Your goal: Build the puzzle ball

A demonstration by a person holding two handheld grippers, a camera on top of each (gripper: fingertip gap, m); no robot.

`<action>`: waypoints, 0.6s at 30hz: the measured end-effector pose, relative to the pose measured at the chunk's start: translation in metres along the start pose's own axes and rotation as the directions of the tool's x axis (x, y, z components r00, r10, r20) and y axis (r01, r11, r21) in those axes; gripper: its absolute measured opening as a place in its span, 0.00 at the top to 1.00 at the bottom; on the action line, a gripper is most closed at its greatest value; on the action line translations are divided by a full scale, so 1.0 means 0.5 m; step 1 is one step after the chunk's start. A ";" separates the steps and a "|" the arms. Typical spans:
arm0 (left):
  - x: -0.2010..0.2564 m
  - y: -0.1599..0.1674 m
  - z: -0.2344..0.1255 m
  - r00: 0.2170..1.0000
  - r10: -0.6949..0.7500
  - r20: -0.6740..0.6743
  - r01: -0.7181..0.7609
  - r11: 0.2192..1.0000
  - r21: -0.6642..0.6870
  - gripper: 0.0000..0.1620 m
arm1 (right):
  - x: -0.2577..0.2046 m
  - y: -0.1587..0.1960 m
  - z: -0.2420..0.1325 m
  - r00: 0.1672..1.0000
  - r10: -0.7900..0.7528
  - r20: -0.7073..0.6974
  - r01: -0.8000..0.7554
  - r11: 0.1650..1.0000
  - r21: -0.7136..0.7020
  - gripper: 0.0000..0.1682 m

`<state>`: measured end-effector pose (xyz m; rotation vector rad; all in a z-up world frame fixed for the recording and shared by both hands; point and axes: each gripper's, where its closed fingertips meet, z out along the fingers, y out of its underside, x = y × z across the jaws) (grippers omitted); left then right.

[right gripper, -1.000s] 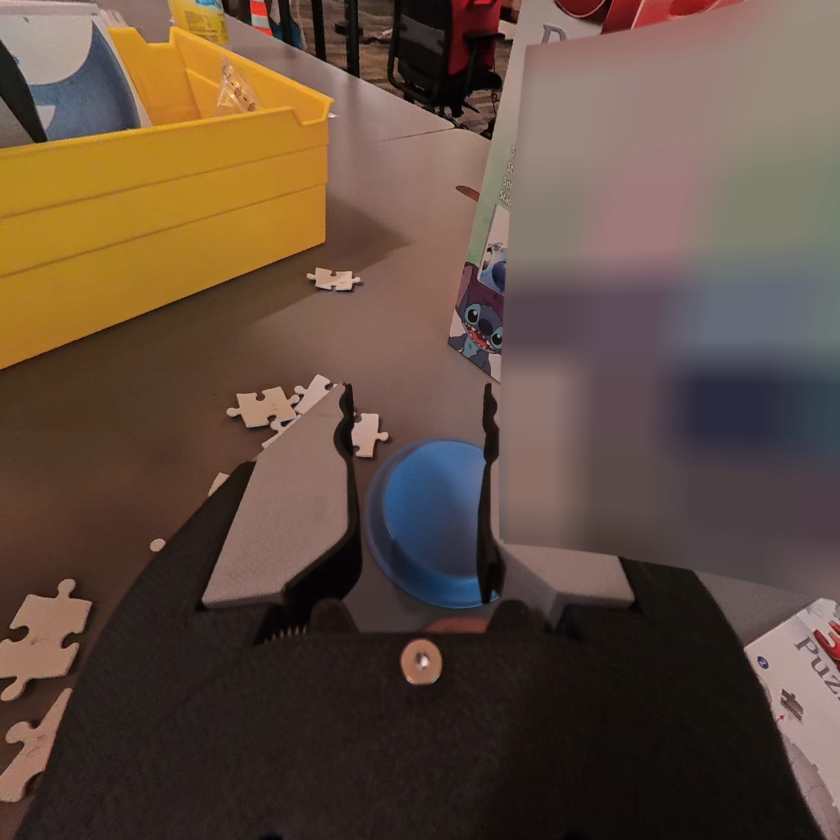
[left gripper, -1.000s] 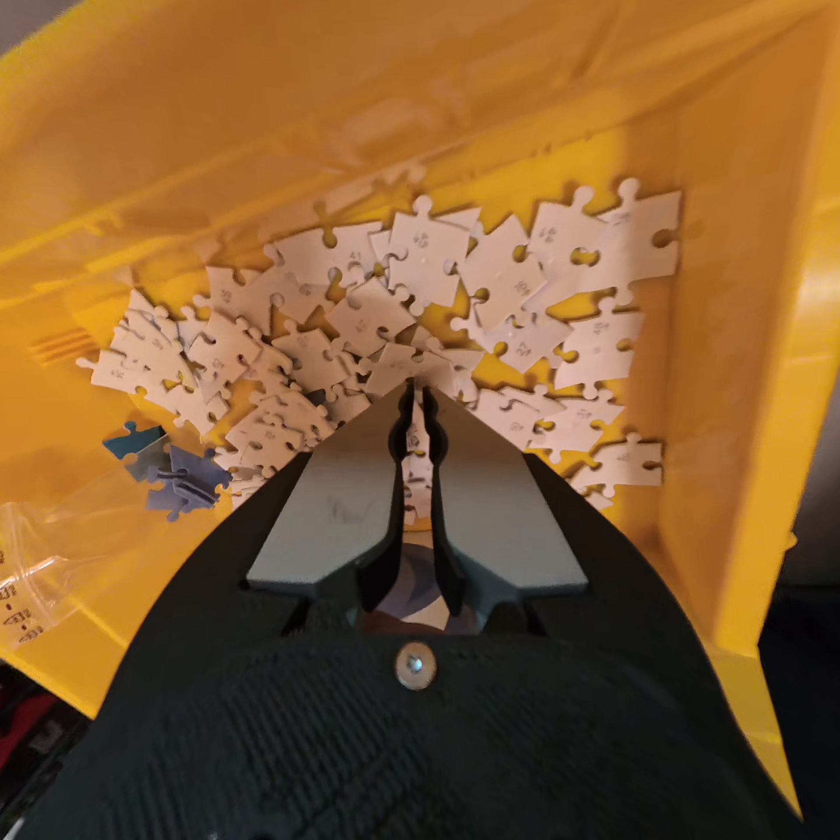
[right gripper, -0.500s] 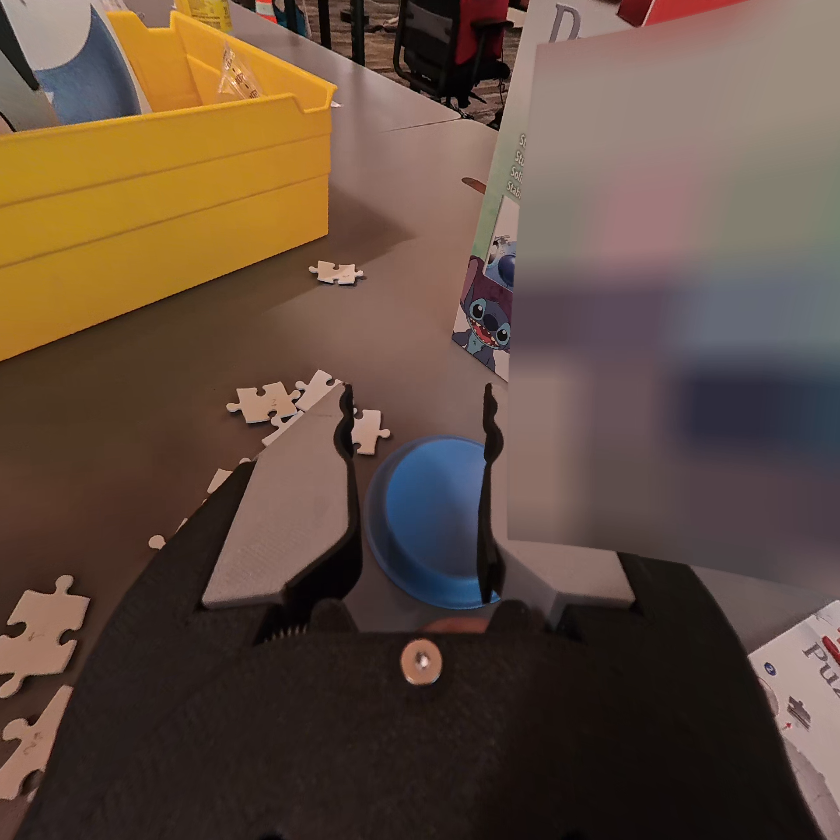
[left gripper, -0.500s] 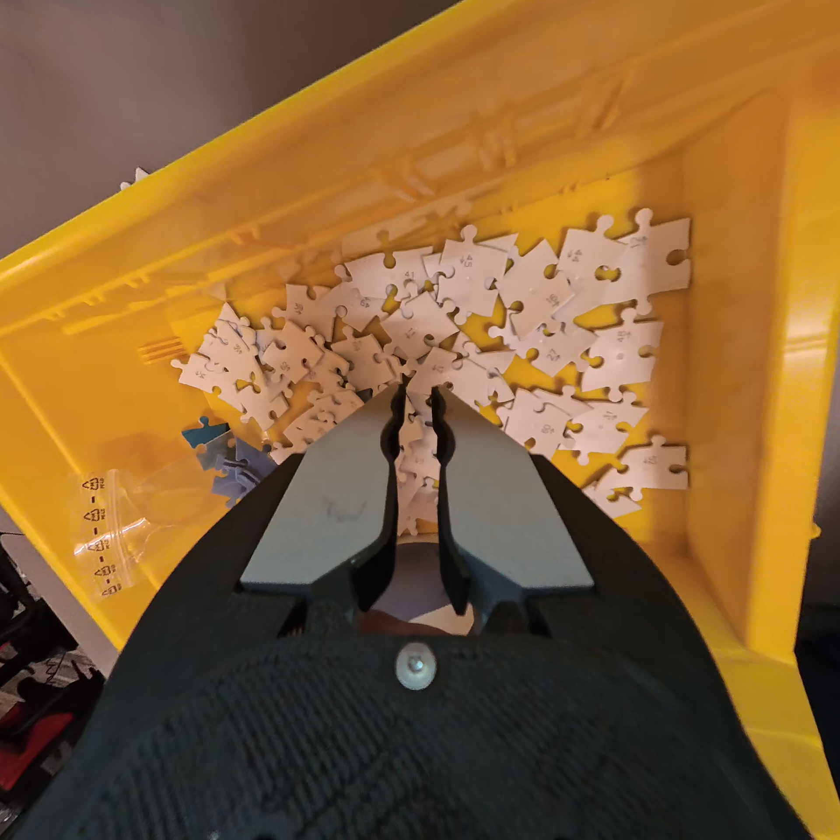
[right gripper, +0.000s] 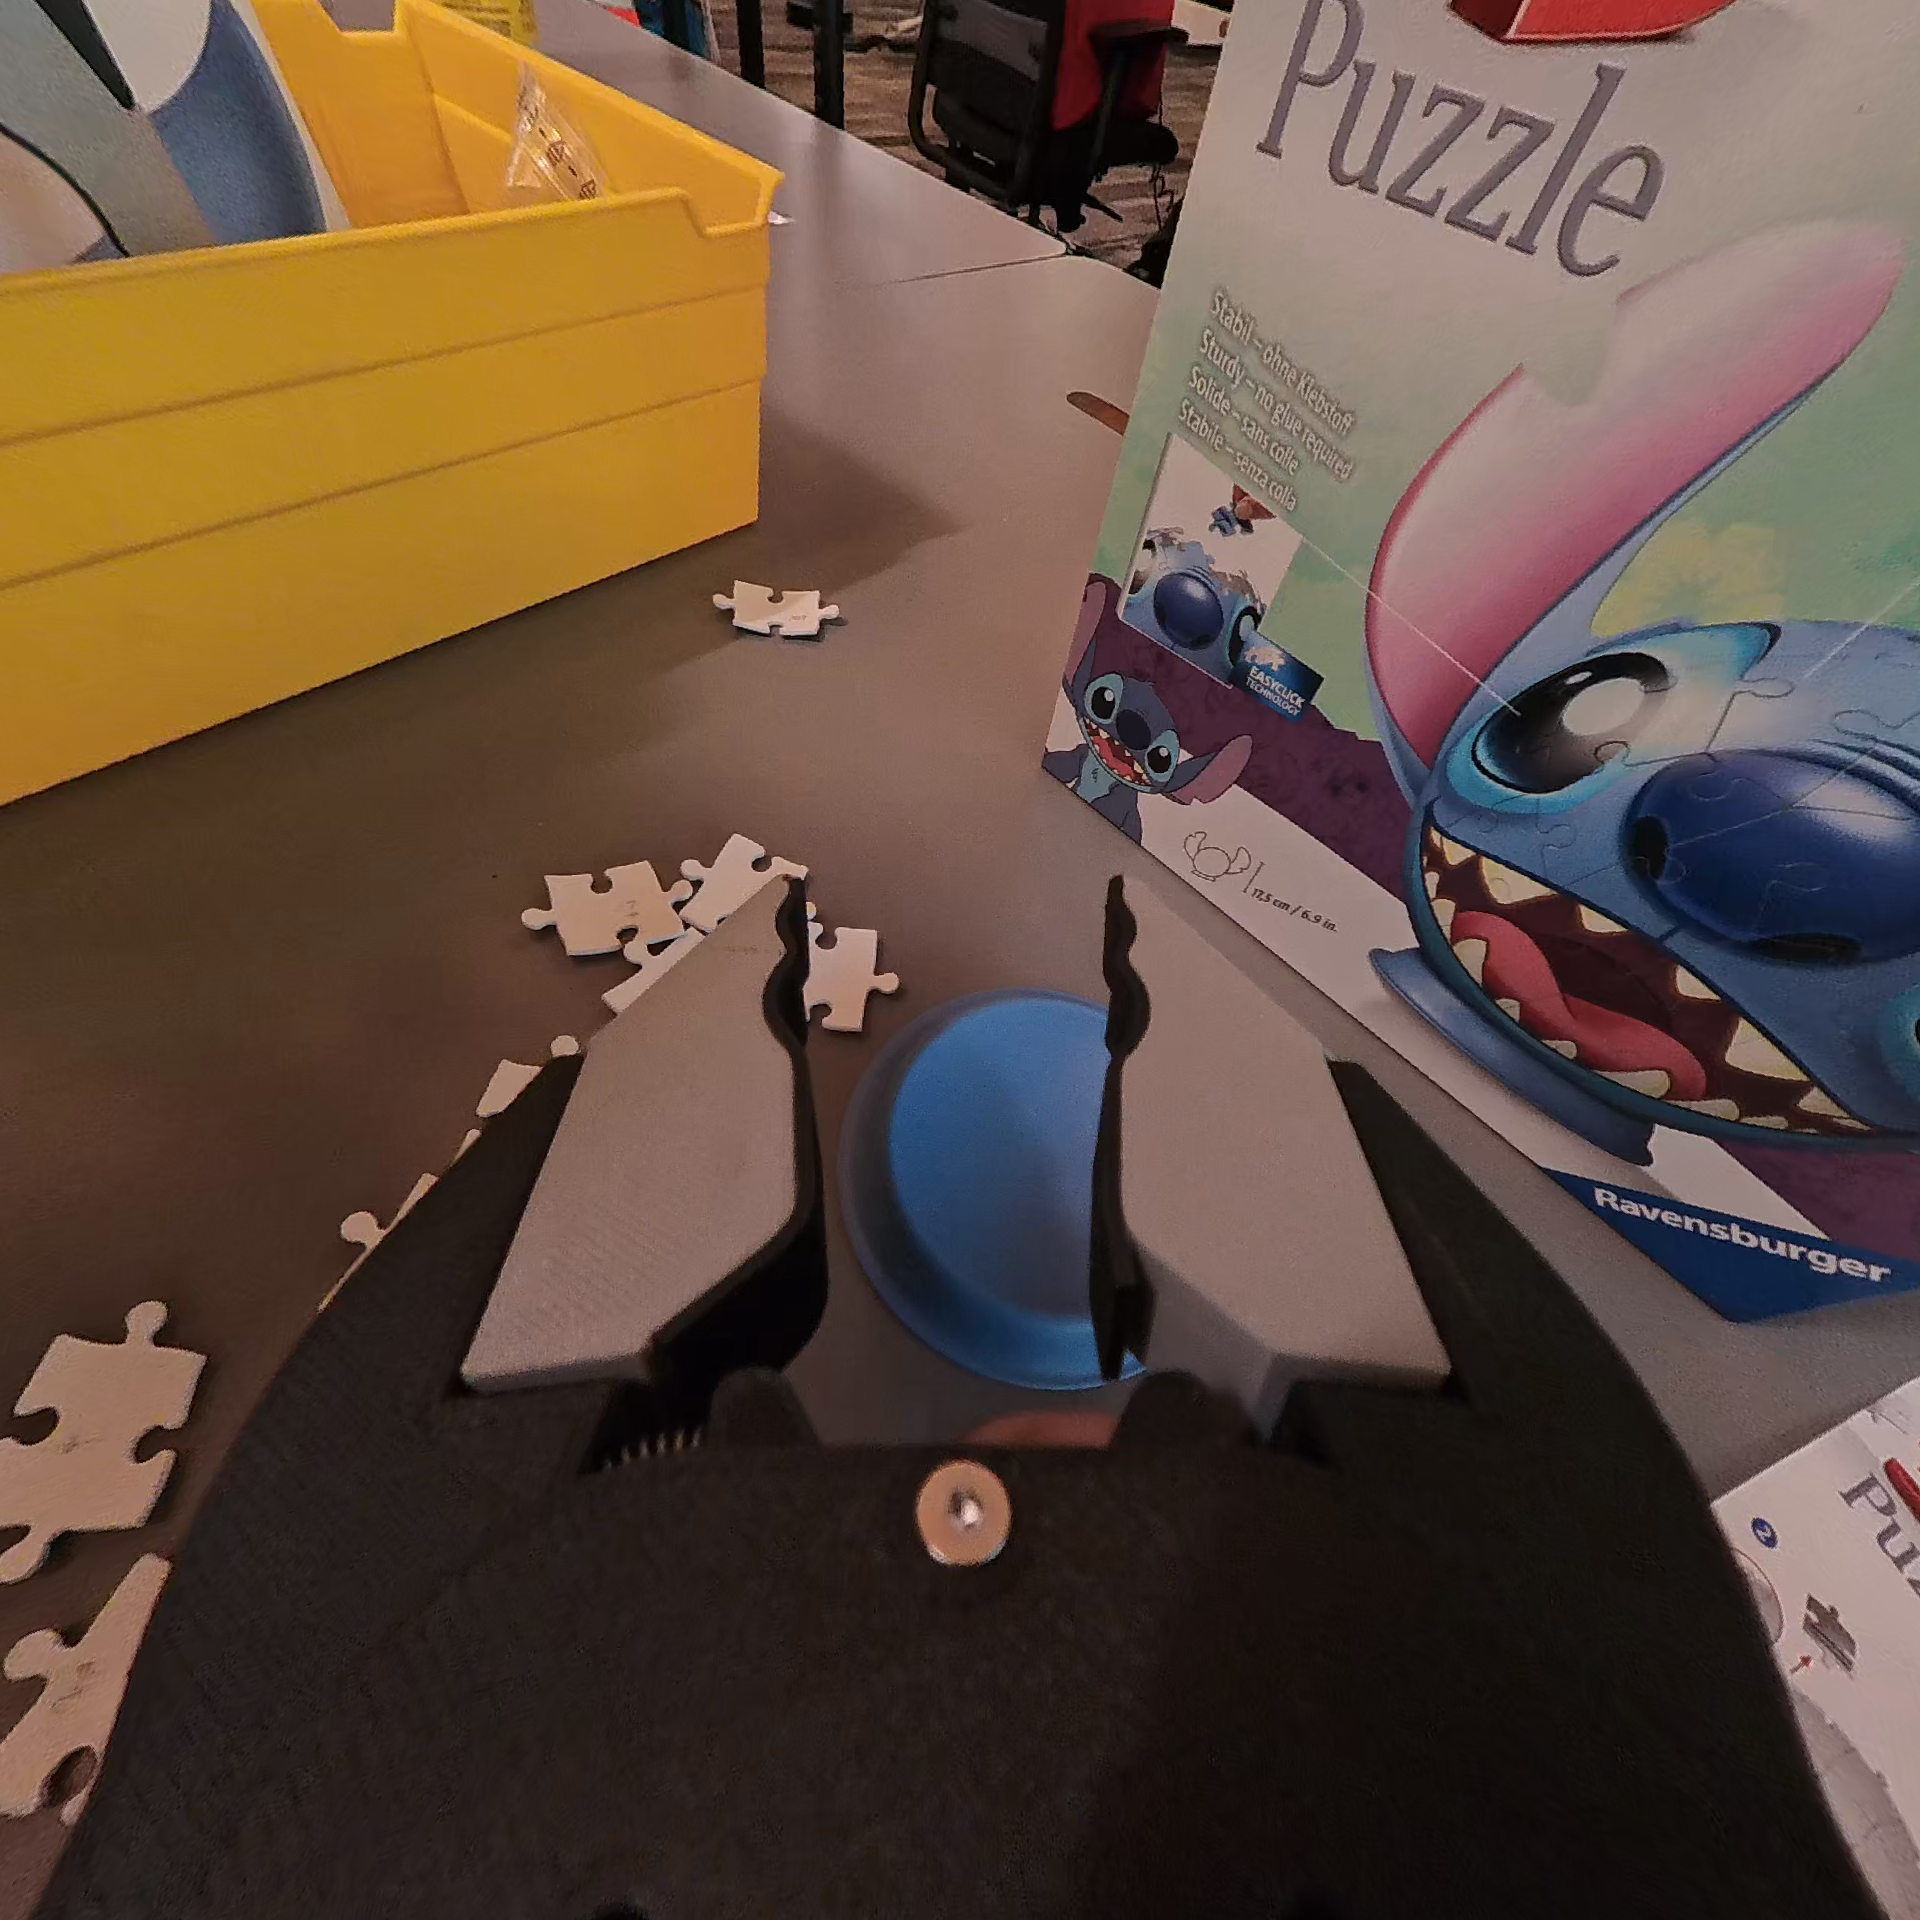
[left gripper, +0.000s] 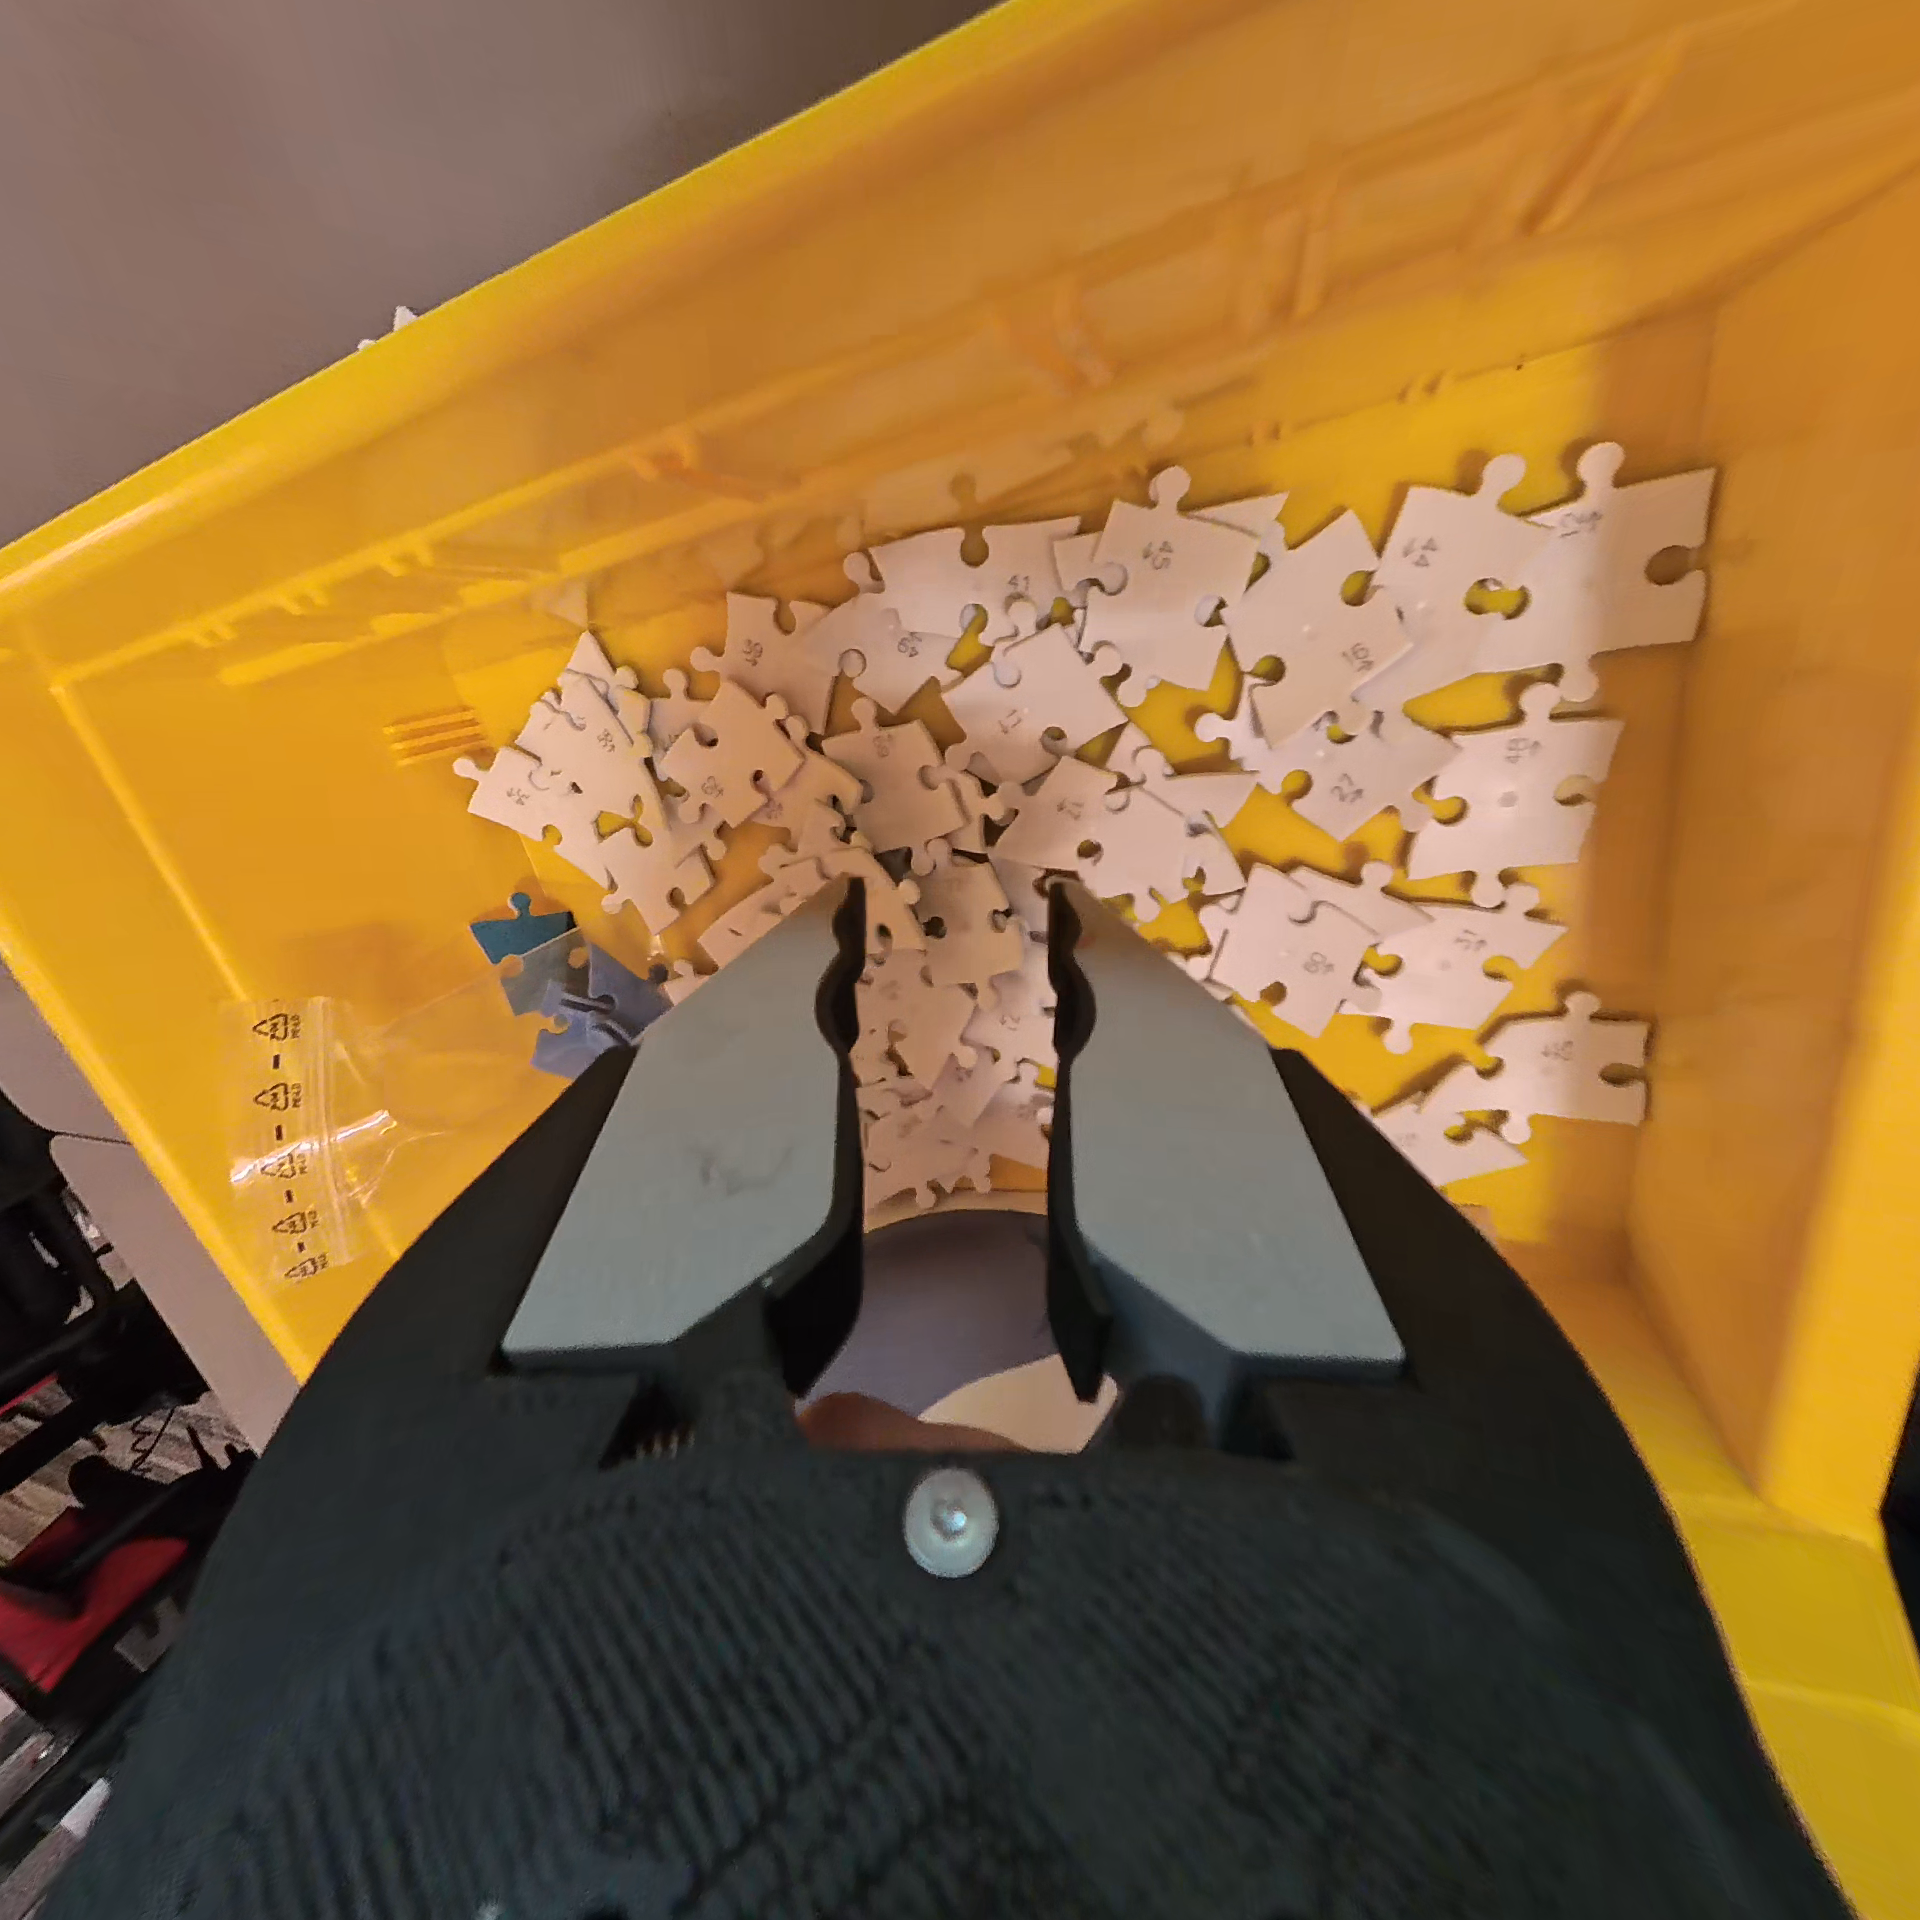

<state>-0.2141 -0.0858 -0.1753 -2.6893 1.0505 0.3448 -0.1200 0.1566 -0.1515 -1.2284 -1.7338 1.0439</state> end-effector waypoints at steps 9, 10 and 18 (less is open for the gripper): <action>-0.016 0.030 0.018 0.999 -0.026 0.025 0.028 0.997 -0.079 0.80 | 0.007 0.005 0.001 1.000 0.000 -0.011 0.000 1.000 -0.010 0.68; -0.016 0.034 0.021 0.999 -0.025 0.025 0.027 0.996 -0.087 0.80 | 0.007 0.005 0.001 1.000 0.000 -0.011 0.000 1.000 -0.010 0.68; 0.002 0.046 0.041 0.999 -0.025 -0.023 0.022 0.990 -0.136 0.92 | 0.004 0.008 0.003 1.000 -0.004 -0.007 0.004 1.000 -0.016 0.68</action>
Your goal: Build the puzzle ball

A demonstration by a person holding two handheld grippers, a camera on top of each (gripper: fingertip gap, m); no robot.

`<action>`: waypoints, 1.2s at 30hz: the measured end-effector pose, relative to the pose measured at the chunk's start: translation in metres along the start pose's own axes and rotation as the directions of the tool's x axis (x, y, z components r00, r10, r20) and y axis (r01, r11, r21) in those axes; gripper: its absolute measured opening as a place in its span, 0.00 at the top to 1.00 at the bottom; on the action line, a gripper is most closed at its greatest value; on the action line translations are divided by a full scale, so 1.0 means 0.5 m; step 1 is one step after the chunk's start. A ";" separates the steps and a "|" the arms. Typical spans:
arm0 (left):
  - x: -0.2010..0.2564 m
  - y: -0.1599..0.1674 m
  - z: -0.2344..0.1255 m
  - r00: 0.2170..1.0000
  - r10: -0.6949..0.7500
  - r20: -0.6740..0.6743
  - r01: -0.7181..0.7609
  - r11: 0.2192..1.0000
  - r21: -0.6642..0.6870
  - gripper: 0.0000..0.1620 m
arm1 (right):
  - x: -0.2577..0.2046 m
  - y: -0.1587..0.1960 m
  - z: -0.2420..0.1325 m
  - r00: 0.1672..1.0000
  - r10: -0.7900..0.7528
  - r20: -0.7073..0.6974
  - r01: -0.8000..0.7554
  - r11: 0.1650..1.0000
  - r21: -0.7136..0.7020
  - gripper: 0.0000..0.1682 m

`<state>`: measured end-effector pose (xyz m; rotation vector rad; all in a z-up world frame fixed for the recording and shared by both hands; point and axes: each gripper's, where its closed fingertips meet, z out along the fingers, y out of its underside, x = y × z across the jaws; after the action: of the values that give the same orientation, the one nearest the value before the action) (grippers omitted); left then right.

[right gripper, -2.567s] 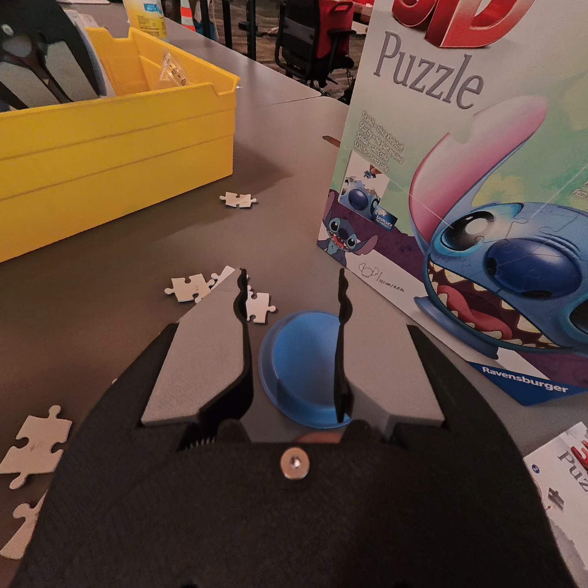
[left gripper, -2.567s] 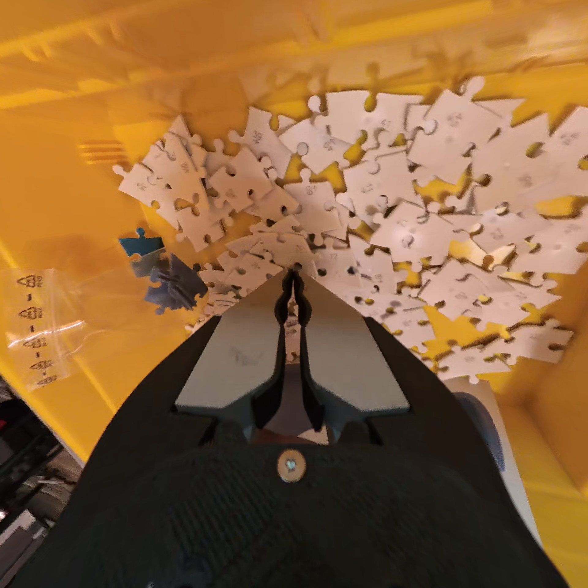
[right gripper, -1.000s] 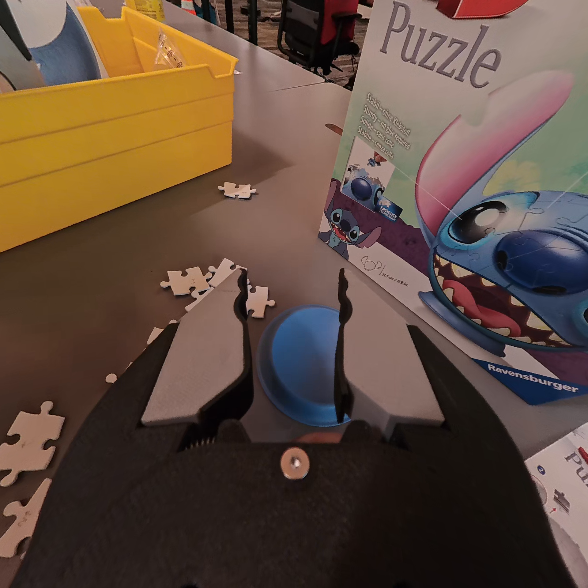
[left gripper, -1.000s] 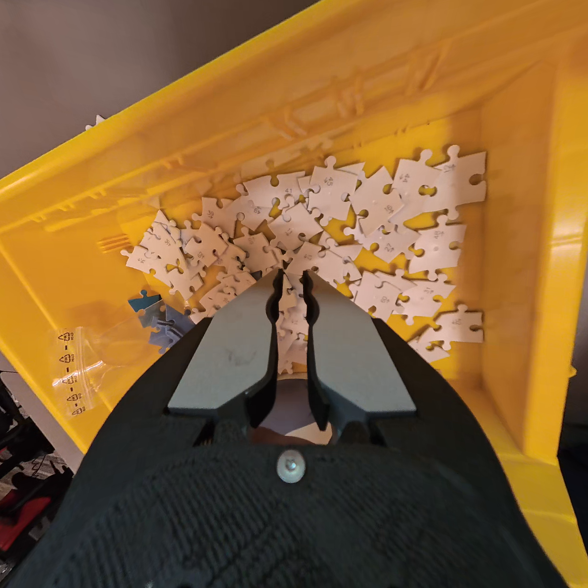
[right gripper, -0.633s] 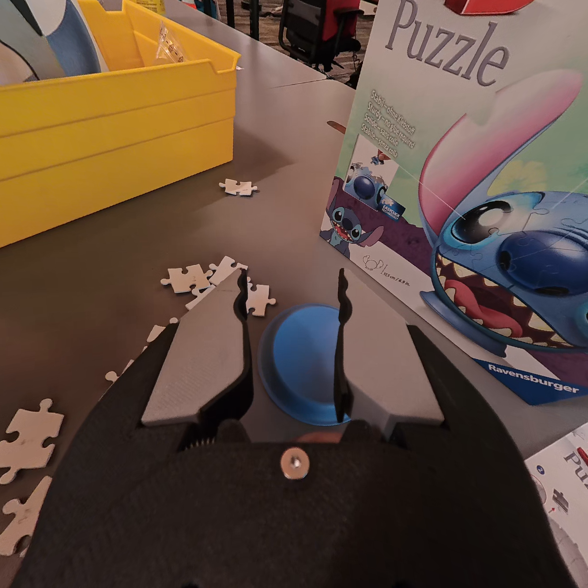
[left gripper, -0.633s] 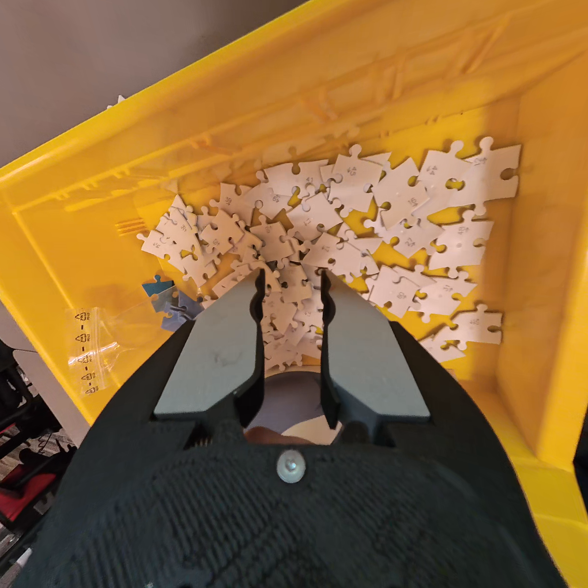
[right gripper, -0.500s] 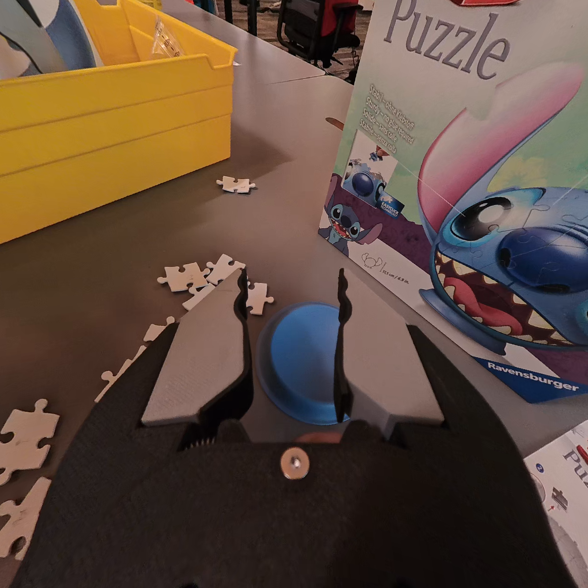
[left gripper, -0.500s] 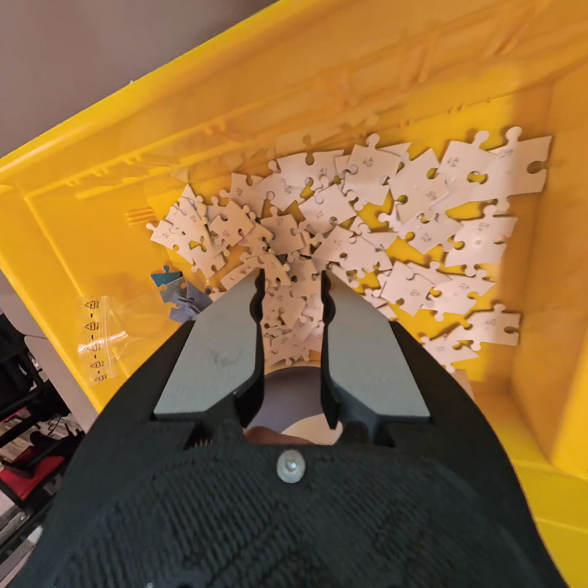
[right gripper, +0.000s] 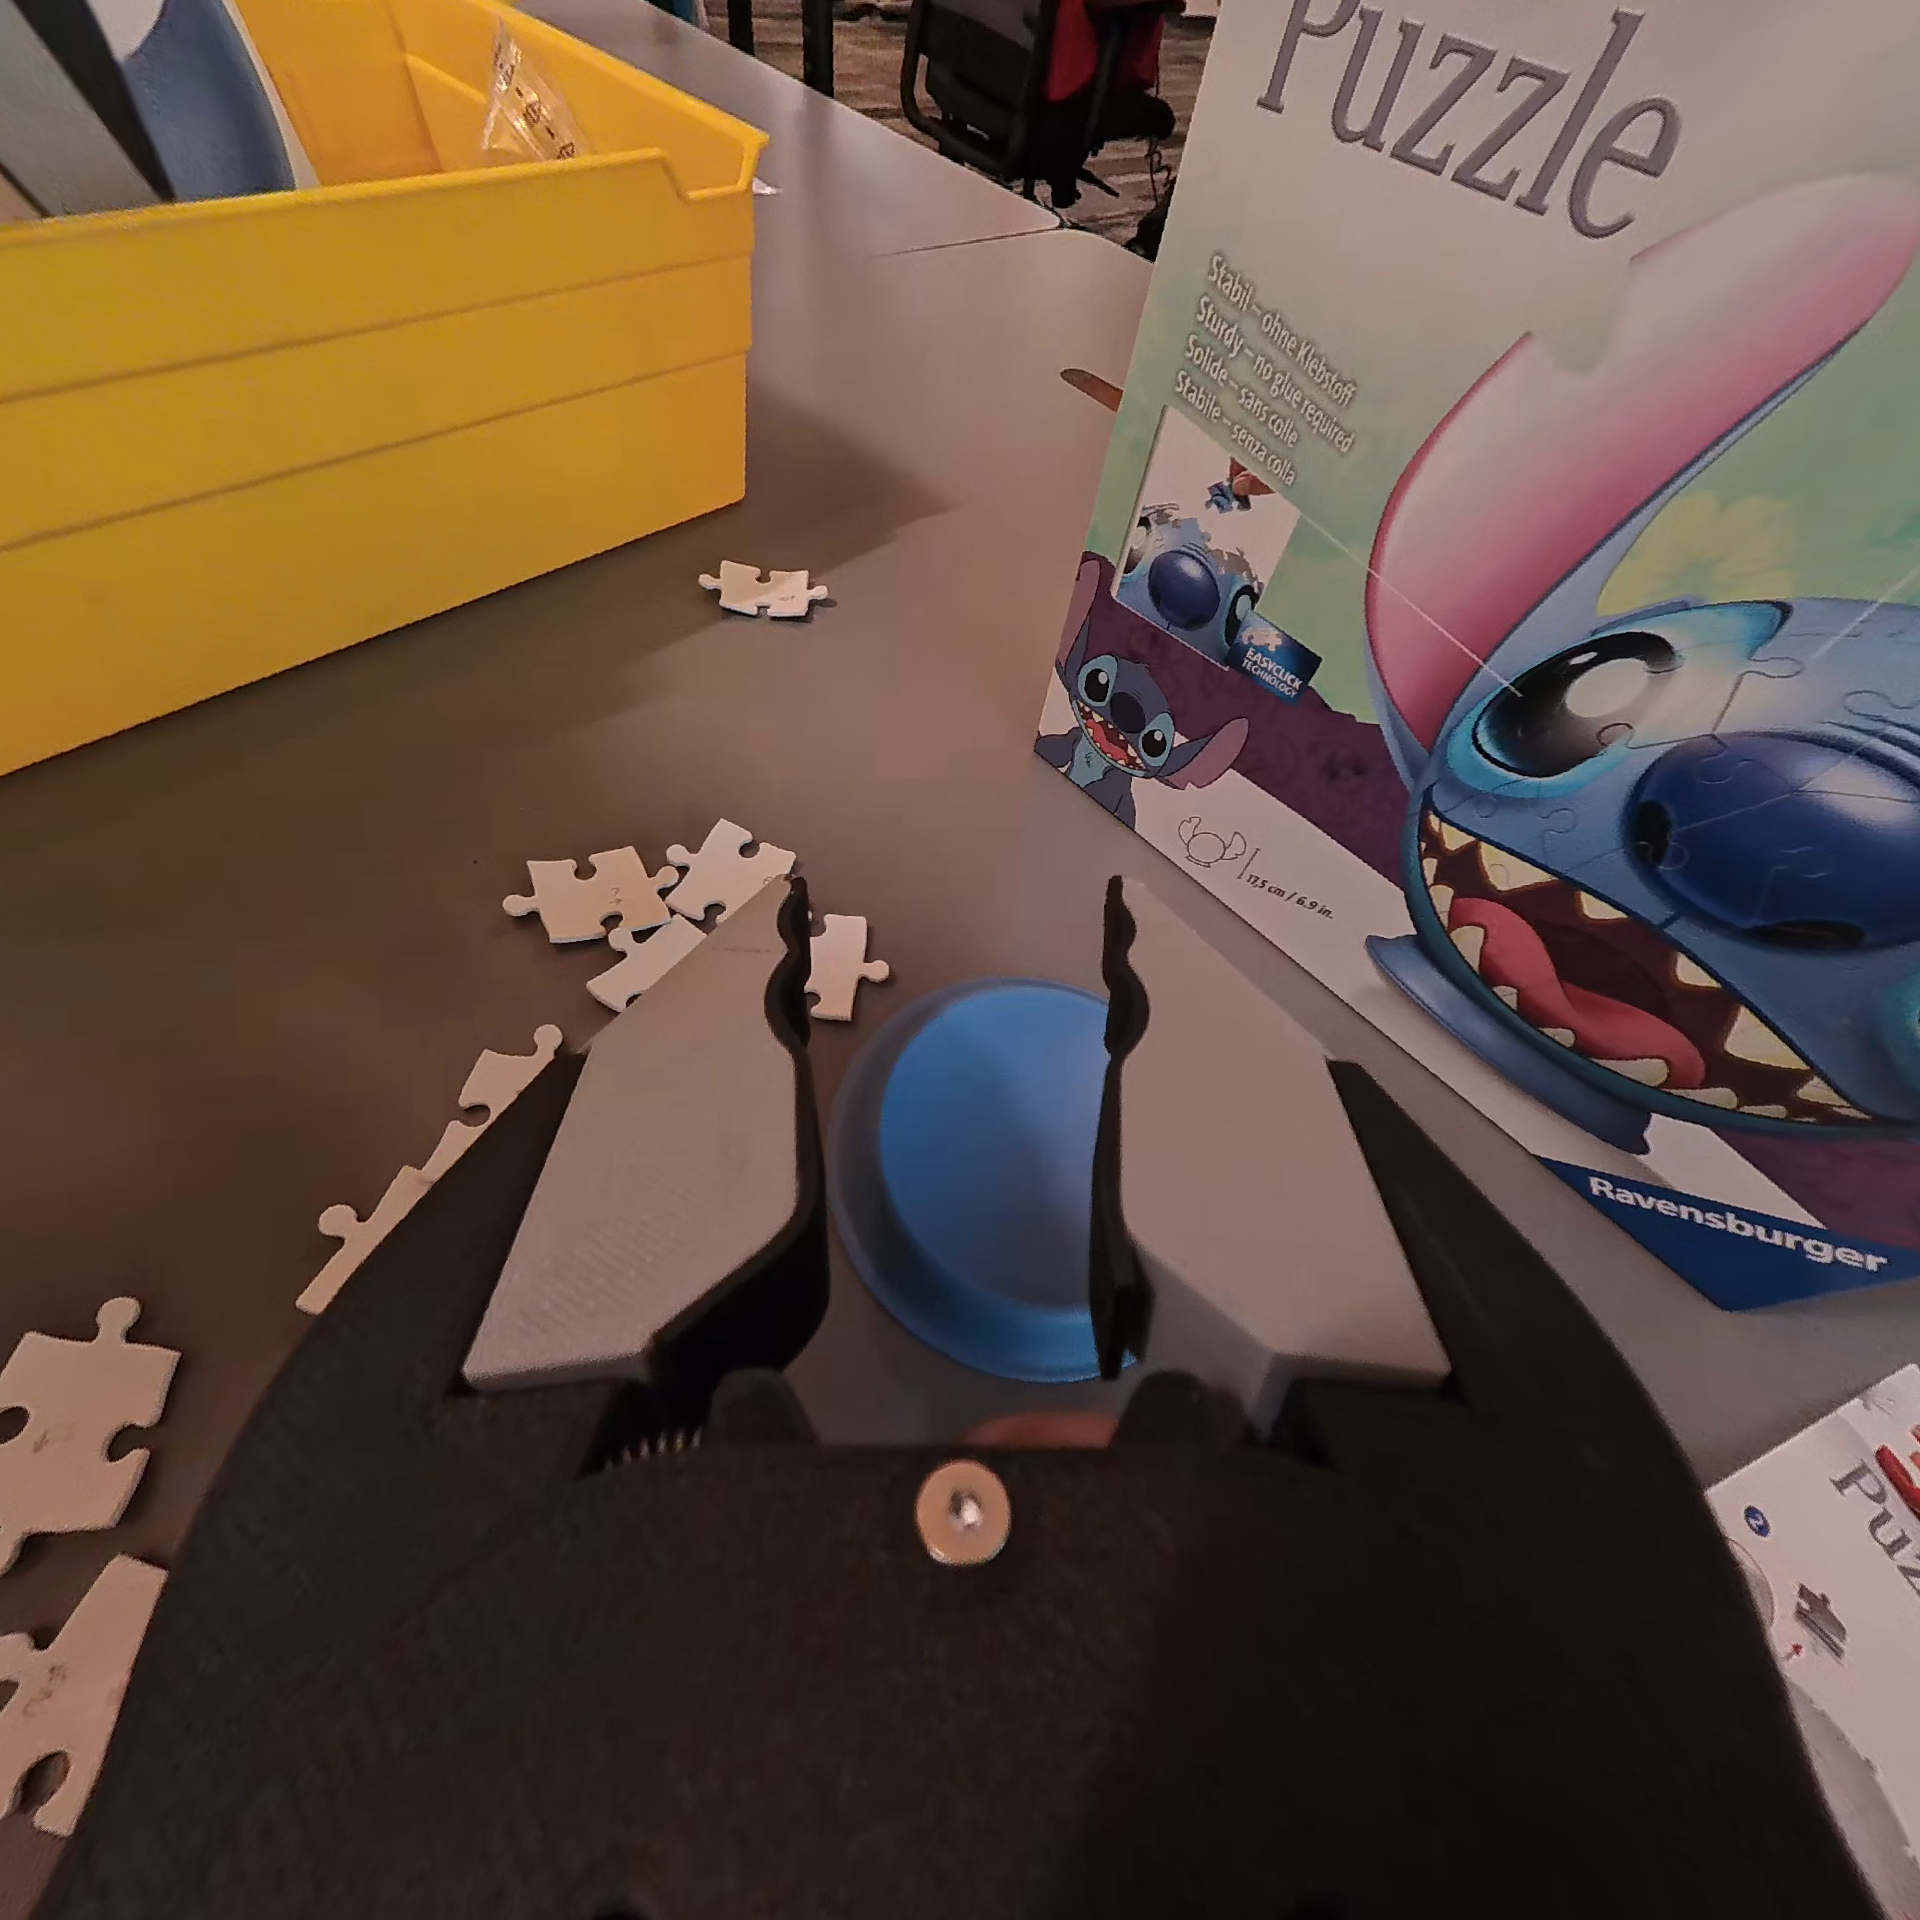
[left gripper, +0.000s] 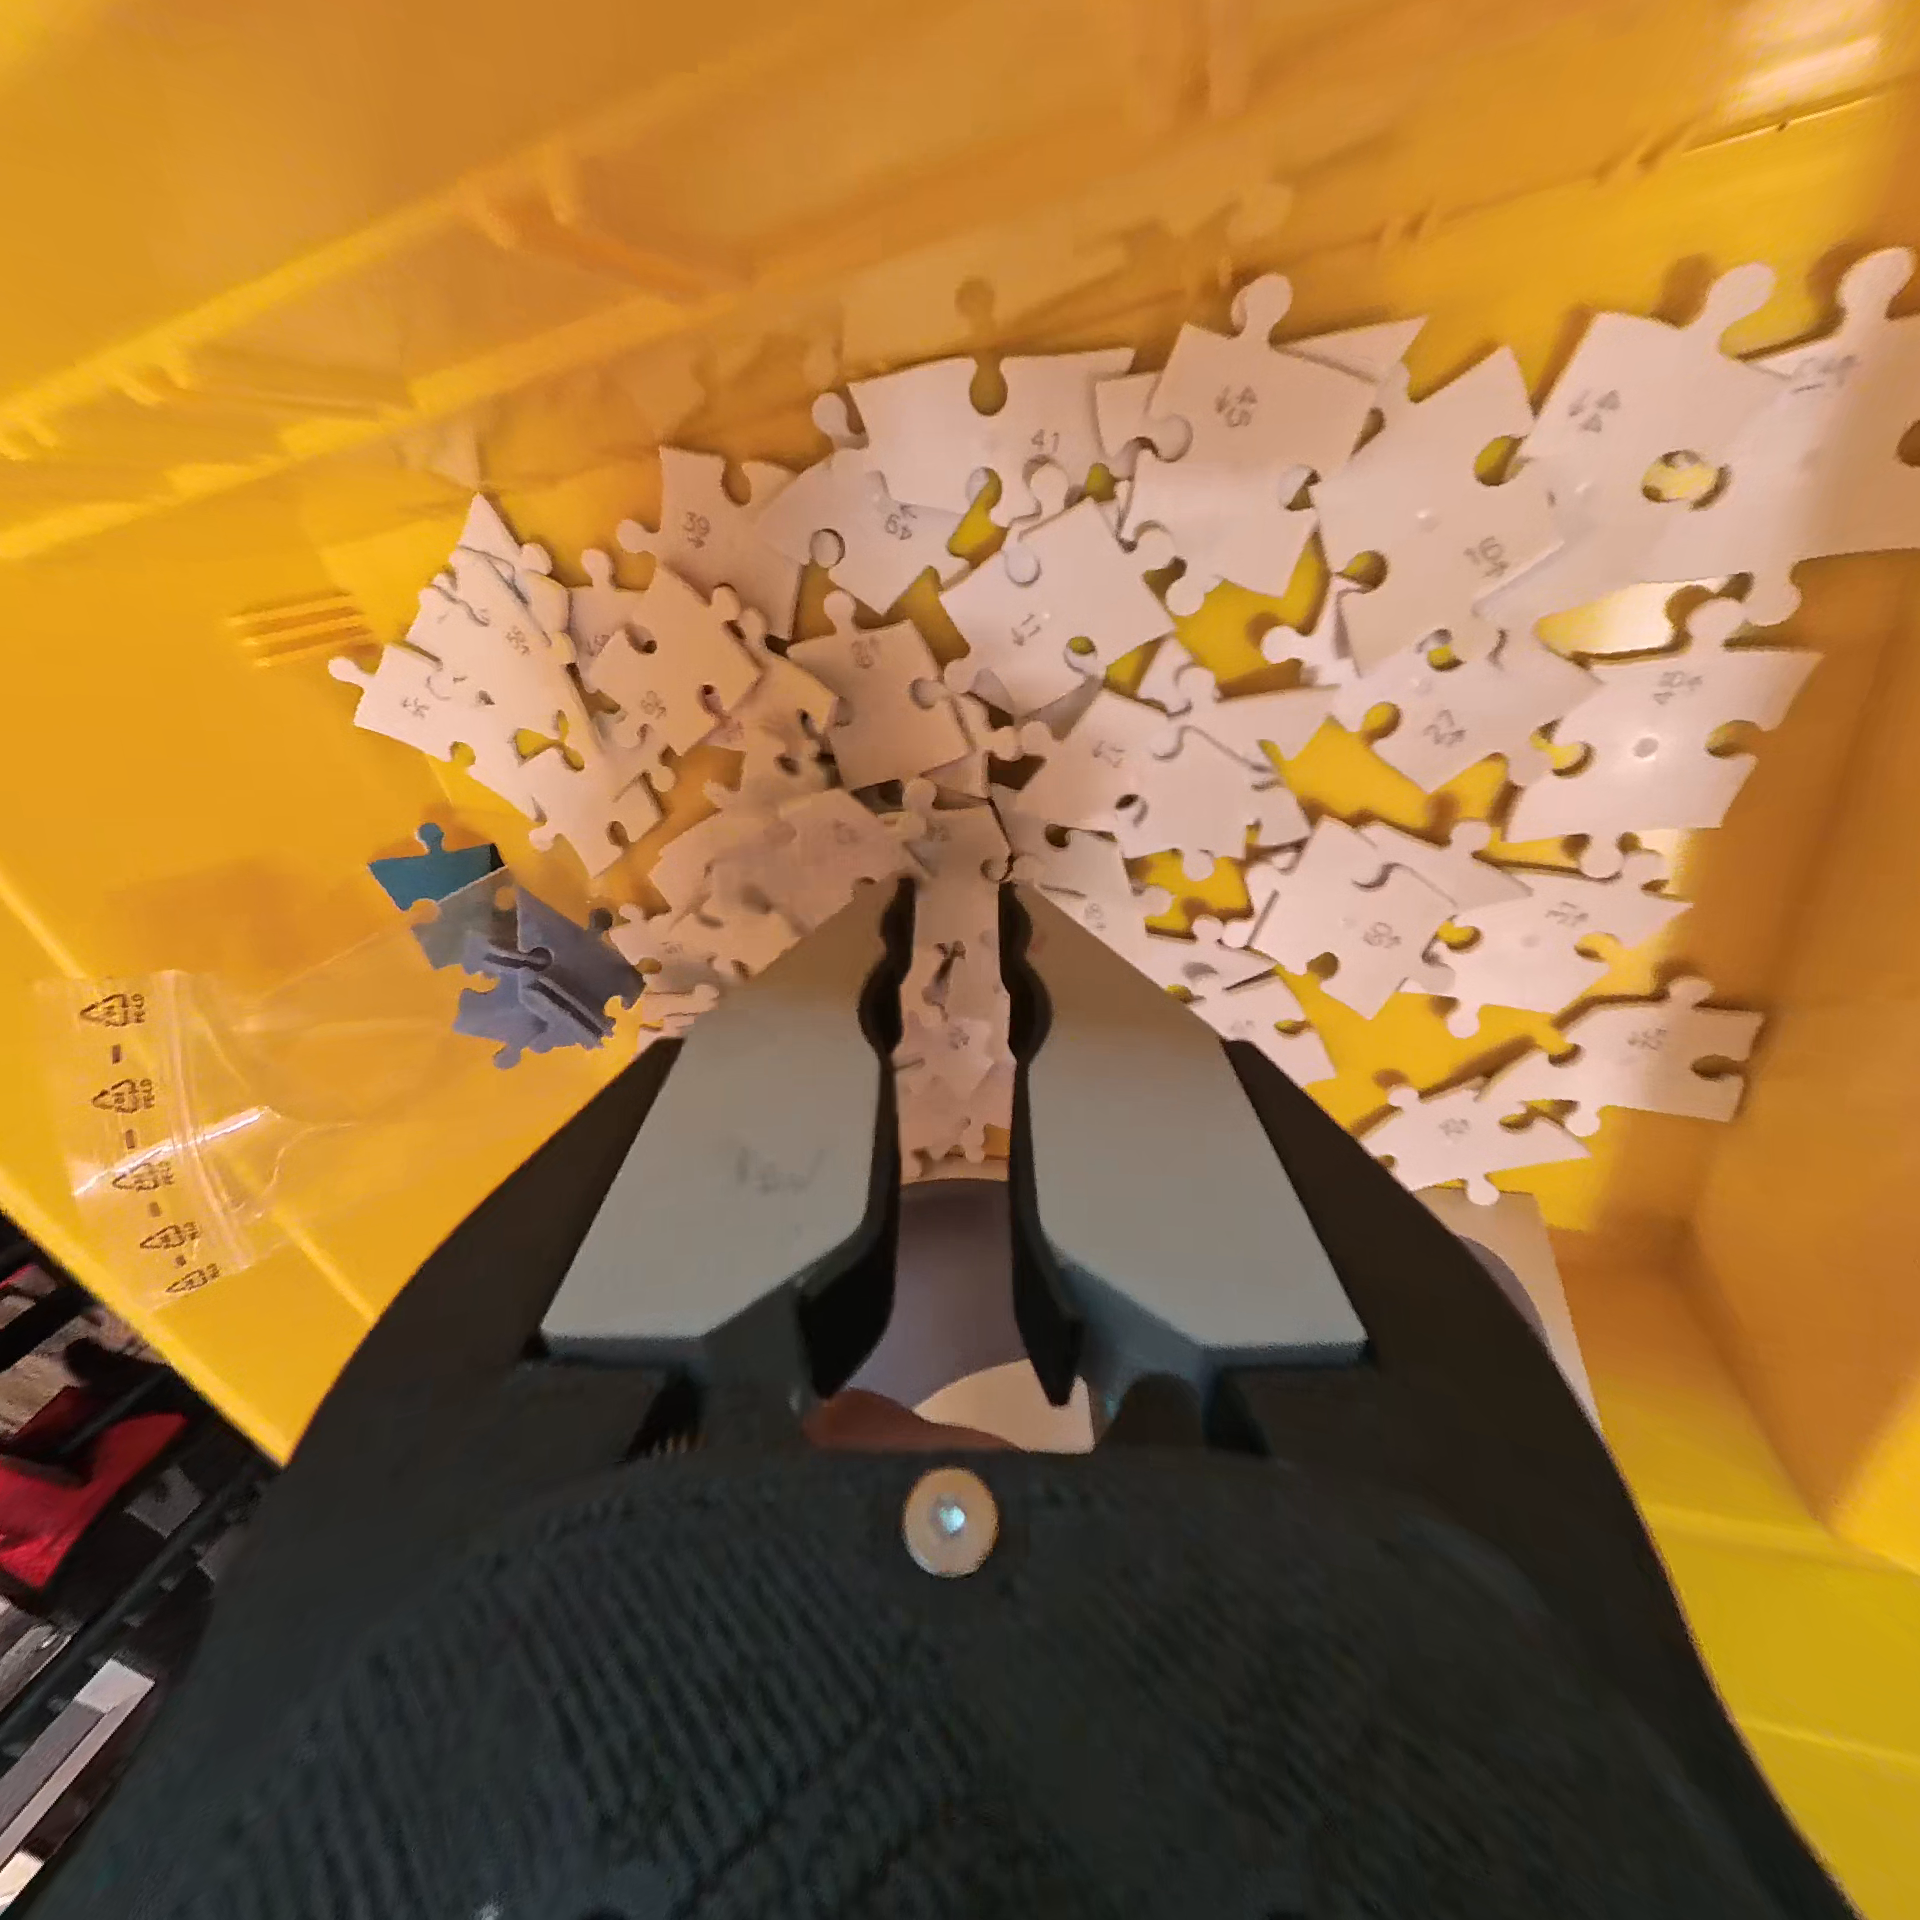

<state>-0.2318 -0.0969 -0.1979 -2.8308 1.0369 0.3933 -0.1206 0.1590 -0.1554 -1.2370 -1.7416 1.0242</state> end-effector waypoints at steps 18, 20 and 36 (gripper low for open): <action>-0.026 0.027 -0.040 0.997 -0.059 0.056 0.057 0.998 0.040 0.78 | 0.005 0.000 0.000 1.000 -0.008 -0.015 0.008 1.000 -0.002 0.68; -0.022 0.032 -0.028 0.998 -0.043 0.052 0.042 0.999 0.006 0.77 | 0.006 0.001 -0.001 1.000 -0.009 -0.020 0.009 1.000 -0.003 0.68; -0.020 0.035 0.006 0.999 -0.046 0.008 0.047 0.998 -0.038 0.74 | 0.005 0.003 0.001 1.000 -0.015 -0.022 0.014 1.000 -0.009 0.69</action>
<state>-0.2513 -0.1035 -0.1981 -2.8789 0.9706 0.4226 -0.1210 0.1619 -0.1564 -1.2349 -1.7371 0.9921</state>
